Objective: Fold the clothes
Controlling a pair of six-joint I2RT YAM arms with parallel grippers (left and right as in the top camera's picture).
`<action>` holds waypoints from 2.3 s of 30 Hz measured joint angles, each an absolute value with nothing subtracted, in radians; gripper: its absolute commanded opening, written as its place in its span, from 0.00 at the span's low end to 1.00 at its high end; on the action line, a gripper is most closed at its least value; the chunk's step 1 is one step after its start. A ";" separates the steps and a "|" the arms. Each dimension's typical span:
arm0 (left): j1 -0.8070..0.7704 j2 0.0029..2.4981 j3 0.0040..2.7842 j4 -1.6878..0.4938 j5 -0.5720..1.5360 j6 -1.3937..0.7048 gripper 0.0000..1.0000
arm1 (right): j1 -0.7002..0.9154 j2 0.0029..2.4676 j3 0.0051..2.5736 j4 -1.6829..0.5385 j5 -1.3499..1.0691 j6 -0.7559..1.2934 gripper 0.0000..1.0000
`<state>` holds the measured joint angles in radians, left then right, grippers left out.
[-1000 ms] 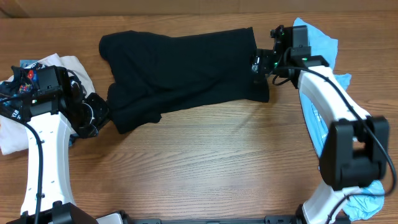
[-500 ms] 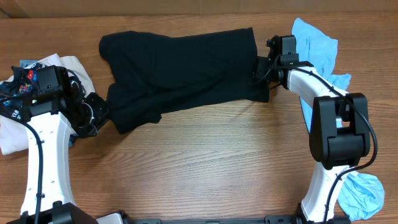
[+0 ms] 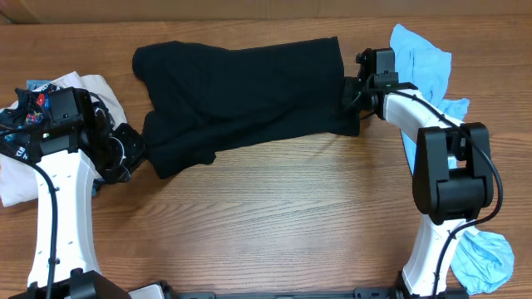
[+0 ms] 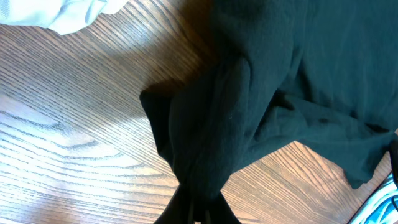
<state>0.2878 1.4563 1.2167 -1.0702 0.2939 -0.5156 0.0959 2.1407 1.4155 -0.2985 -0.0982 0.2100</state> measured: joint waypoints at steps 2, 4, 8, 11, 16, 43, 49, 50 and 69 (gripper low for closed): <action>0.288 1.456 1.217 -1.070 0.294 -0.516 0.04 | 0.096 2.141 1.415 -0.300 -0.099 0.209 0.04; 0.288 1.456 1.217 -1.061 0.294 -0.515 0.04 | 0.096 2.141 1.416 -0.316 -0.099 0.208 0.04; 0.288 1.456 1.220 -0.986 0.294 -0.479 0.04 | 0.083 2.125 1.465 -0.459 -0.058 0.205 0.04; 0.288 1.464 1.274 -0.979 0.295 -0.440 0.04 | 0.051 2.046 1.561 -0.592 -0.013 0.196 0.04; 0.279 1.467 1.536 -1.025 0.310 -0.379 0.04 | -0.034 1.756 1.825 -0.781 0.008 0.184 0.04; 0.366 1.609 2.399 -1.320 0.448 -0.310 0.04 | -0.044 1.542 2.101 -1.005 0.098 0.153 0.04; 0.256 1.893 2.390 -0.981 0.476 -0.281 0.04 | -0.040 1.858 2.087 -0.820 0.093 0.154 0.04; 0.247 1.917 2.389 -0.929 0.478 -0.283 0.04 | -0.040 1.877 2.083 -0.790 0.093 0.155 0.04; 0.151 1.925 2.555 -1.657 0.428 -0.168 0.04 | -0.052 1.855 2.272 -1.427 0.112 0.153 0.04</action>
